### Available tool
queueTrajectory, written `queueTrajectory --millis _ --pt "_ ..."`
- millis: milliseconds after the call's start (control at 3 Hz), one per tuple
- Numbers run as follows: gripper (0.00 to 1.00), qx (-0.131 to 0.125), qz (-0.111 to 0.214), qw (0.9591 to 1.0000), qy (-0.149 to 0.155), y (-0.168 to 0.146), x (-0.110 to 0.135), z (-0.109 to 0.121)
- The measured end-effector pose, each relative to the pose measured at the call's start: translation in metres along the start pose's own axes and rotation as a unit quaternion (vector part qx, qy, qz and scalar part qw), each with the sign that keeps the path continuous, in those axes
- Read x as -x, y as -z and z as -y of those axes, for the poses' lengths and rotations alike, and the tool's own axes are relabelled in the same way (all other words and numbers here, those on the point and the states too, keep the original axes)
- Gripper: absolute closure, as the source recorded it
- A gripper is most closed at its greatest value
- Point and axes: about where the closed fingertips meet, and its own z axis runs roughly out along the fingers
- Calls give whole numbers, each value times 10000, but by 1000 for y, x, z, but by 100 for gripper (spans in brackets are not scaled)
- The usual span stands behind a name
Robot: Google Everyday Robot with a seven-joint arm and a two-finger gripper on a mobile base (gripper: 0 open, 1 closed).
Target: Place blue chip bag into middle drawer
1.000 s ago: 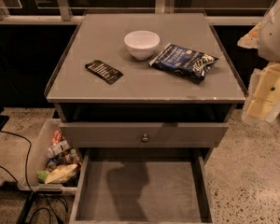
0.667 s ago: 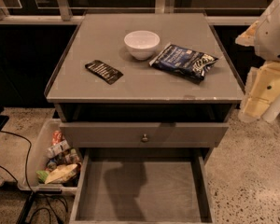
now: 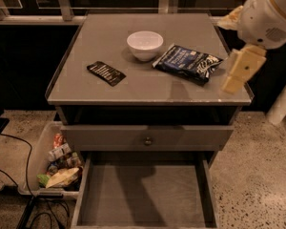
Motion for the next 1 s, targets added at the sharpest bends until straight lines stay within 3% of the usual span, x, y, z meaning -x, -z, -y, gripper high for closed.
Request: queueTrajectory --millis 333,1000 --pt "0 -283 930 9951 -152 -25 13 50" --pt "0 -331 825 9959 -186 -37 11 55"
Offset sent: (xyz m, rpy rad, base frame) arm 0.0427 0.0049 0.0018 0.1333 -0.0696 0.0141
